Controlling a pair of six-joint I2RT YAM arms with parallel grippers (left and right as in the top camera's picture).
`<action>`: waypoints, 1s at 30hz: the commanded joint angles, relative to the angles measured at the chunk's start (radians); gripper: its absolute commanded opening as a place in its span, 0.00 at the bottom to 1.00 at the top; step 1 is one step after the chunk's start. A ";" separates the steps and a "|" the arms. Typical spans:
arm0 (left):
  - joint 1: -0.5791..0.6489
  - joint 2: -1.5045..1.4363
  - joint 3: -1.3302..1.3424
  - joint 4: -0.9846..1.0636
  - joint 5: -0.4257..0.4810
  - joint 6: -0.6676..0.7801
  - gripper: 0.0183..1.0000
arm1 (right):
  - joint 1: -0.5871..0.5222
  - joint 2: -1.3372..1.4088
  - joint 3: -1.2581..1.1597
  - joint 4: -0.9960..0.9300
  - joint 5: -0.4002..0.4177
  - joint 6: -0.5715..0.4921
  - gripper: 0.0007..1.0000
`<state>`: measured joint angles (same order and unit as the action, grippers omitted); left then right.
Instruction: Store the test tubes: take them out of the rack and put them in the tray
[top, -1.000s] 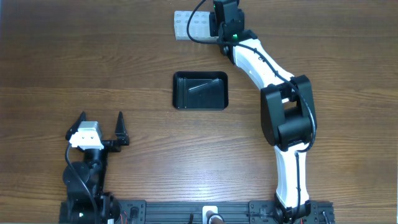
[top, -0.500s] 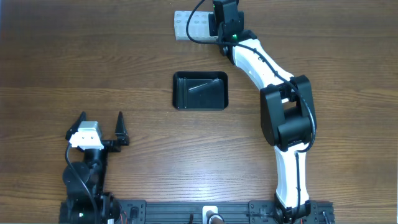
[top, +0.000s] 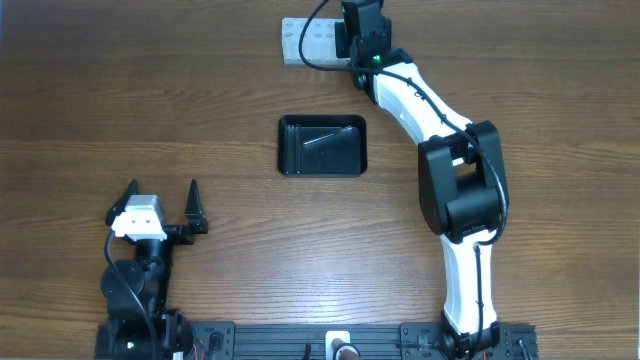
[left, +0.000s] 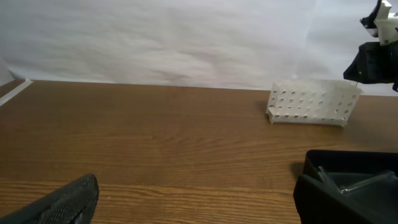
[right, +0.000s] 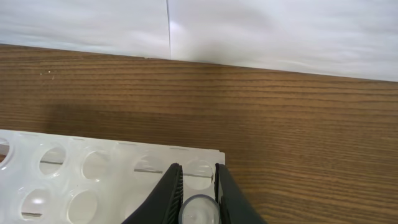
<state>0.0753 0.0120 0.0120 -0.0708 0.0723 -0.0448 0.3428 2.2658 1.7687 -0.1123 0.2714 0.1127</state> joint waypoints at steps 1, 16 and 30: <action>0.006 -0.005 -0.006 0.000 0.013 0.008 1.00 | 0.018 0.008 0.001 0.016 -0.001 0.005 0.14; 0.006 -0.005 -0.006 0.000 0.013 0.008 1.00 | 0.031 -0.199 0.004 -0.016 0.028 0.005 0.13; 0.006 -0.005 -0.006 0.000 0.013 0.008 1.00 | 0.082 -0.634 0.004 -0.371 0.051 0.052 0.12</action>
<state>0.0753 0.0120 0.0120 -0.0708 0.0723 -0.0448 0.4007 1.6535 1.7714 -0.4160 0.3138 0.1268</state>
